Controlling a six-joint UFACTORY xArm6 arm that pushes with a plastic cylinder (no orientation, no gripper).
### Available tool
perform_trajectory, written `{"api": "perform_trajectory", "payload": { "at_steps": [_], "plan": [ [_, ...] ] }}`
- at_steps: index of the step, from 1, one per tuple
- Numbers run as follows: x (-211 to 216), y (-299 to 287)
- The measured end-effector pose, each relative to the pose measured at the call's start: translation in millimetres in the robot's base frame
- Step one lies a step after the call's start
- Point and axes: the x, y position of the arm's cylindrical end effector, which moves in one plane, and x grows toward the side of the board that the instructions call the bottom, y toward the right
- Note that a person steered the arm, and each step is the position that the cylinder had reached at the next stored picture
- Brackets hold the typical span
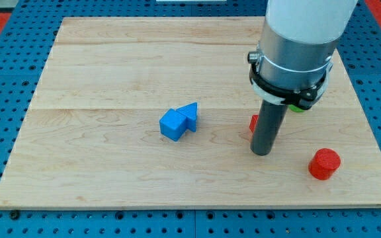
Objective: Push the red star towards the red circle
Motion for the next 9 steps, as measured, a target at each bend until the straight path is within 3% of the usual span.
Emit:
{"api": "perform_trajectory", "payload": {
  "at_steps": [2, 3, 4, 8, 9],
  "plan": [
    [7, -64],
    [-61, -49],
    [-79, -41],
    [-48, 50],
    [-48, 50]
  ]
}}
